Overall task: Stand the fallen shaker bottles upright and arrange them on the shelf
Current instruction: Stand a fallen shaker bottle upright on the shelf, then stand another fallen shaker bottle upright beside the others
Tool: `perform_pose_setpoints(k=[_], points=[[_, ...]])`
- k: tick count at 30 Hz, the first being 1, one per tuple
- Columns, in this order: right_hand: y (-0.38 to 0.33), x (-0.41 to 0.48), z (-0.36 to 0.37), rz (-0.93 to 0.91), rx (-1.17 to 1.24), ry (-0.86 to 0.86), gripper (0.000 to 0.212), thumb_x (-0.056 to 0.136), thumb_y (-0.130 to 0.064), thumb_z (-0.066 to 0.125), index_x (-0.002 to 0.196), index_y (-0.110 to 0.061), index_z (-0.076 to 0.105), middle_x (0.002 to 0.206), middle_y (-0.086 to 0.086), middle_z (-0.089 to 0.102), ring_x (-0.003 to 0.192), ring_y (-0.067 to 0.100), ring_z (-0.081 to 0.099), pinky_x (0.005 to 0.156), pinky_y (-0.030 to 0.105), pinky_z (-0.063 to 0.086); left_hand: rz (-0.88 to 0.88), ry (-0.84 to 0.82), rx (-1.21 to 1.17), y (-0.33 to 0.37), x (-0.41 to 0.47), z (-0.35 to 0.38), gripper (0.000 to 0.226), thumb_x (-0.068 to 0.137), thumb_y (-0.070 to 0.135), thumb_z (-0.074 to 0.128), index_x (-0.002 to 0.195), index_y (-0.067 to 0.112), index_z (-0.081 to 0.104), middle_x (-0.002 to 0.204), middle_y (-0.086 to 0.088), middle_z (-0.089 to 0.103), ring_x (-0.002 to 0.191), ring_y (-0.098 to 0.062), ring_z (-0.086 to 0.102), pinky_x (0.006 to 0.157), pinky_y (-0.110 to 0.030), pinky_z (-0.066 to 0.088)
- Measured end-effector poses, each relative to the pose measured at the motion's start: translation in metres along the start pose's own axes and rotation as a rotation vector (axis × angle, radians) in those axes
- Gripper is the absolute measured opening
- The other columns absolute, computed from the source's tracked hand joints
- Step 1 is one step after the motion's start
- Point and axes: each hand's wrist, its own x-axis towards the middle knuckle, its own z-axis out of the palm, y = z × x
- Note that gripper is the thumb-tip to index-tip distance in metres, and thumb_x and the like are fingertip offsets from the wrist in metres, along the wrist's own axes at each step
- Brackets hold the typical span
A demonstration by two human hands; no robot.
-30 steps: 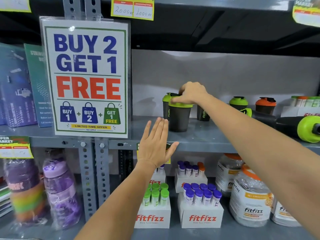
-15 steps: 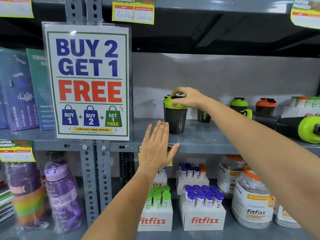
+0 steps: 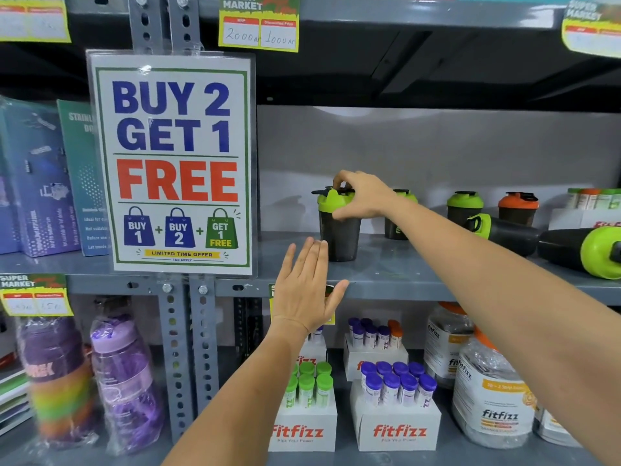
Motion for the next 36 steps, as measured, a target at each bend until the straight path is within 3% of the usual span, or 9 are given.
perform_pose_setpoints(k=[2,6,11,15,21,23,26,30,36], points=[[0.001,0.001,-0.001,-0.005,0.035,-0.033,0.061,0.068,-0.035,0.077,0.121,-0.021,0.051,0.128,0.010,0.053,0.110,0.029,0.052,0.090,0.041,0.049,-0.004,0.009,-0.004,0.000,0.000,0.000,0.077,0.098,0.054,0.010,0.135,0.000,0.052,0.136,-0.014,0.057,0.134,-0.026,0.046,0.114,-0.045,0.022],[0.003,-0.001,0.006,0.008,-0.036,0.067,0.070,0.062,-0.066,0.073,0.117,-0.028,0.052,0.118,0.007,0.051,0.105,0.029,0.049,0.089,0.044,0.049,-0.007,0.000,0.005,0.001,0.000,0.000,0.076,0.098,0.054,0.012,0.134,0.000,0.053,0.135,-0.013,0.058,0.134,-0.026,0.046,0.114,-0.045,0.021],[0.007,0.002,0.003,-0.033,0.097,0.025,0.056,0.067,-0.037,0.076,0.115,-0.019,0.054,0.118,0.008,0.061,0.106,0.029,0.057,0.087,0.044,0.052,-0.025,-0.023,0.026,0.002,0.001,0.000,0.077,0.098,0.055,0.011,0.135,0.001,0.052,0.136,-0.013,0.057,0.135,-0.026,0.045,0.115,-0.044,0.020],[0.010,0.000,0.010,-0.048,0.117,0.068,0.067,0.061,-0.048,0.081,0.115,-0.021,0.052,0.117,0.007,0.052,0.103,0.026,0.052,0.088,0.039,0.048,-0.029,-0.018,0.039,0.002,0.001,-0.001,0.077,0.098,0.054,0.012,0.134,0.001,0.053,0.135,-0.012,0.058,0.134,-0.025,0.047,0.115,-0.044,0.021],[0.019,0.000,0.011,-0.099,0.214,0.061,0.062,0.068,-0.024,0.081,0.123,-0.014,0.053,0.127,0.008,0.058,0.117,0.025,0.052,0.096,0.034,0.043,-0.034,0.030,0.027,0.003,0.001,0.001,0.075,0.098,0.054,0.016,0.134,0.001,0.054,0.134,-0.012,0.060,0.133,-0.025,0.047,0.113,-0.045,0.026],[0.033,-0.008,0.001,-0.104,0.310,0.011,0.064,0.070,-0.023,0.082,0.127,-0.018,0.051,0.136,0.001,0.052,0.121,0.018,0.047,0.096,0.030,0.039,-0.032,0.043,0.011,0.006,0.003,0.001,0.076,0.097,0.056,0.015,0.134,0.002,0.054,0.134,-0.011,0.060,0.134,-0.024,0.047,0.114,-0.046,0.026],[0.066,-0.019,-0.020,-0.098,0.361,0.015,0.064,0.073,-0.026,0.082,0.128,-0.020,0.051,0.141,-0.003,0.051,0.131,0.014,0.043,0.109,0.033,0.036,-0.034,0.061,-0.016,0.008,0.006,-0.001,0.079,0.096,0.058,0.014,0.134,0.002,0.053,0.135,-0.011,0.059,0.136,-0.024,0.044,0.116,-0.046,0.022],[0.128,-0.039,-0.044,0.010,0.162,0.057,0.057,0.077,-0.026,0.079,0.127,-0.016,0.054,0.138,0.004,0.054,0.127,0.023,0.049,0.100,0.028,0.037,0.085,0.083,-0.059,0.049,0.017,-0.005,0.078,0.094,0.059,0.023,0.136,-0.001,0.051,0.138,-0.014,0.056,0.138,-0.026,0.041,0.116,-0.047,0.019],[0.219,-0.063,-0.058,0.284,-0.136,-0.003,0.070,0.077,-0.027,0.077,0.134,-0.004,0.045,0.134,0.025,0.051,0.124,0.039,0.048,0.098,0.039,0.040,0.154,0.079,-0.122,0.150,0.046,0.004,0.078,0.092,0.059,0.031,0.141,-0.001,0.043,0.145,-0.014,0.048,0.142,-0.026,0.033,0.116,-0.048,0.017]])
